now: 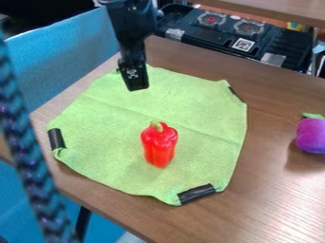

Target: Fold cloth from top left side to bottom right side

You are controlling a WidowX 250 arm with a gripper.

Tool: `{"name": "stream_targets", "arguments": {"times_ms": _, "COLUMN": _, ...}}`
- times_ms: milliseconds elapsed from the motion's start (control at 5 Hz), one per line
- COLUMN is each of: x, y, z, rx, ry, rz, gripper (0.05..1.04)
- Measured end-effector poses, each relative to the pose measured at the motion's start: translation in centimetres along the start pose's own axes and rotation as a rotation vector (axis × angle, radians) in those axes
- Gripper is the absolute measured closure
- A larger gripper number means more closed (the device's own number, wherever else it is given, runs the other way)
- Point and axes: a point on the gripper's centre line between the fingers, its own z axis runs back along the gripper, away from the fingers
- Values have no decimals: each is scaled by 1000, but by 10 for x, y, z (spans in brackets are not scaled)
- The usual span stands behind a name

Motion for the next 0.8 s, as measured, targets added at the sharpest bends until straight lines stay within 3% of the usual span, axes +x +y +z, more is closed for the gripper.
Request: {"name": "stream_targets", "arguments": {"times_ms": 800, "x": -9, "y": 67, "z": -30, "rx": 110, "ry": 25, "rz": 87, "gripper": 84}}
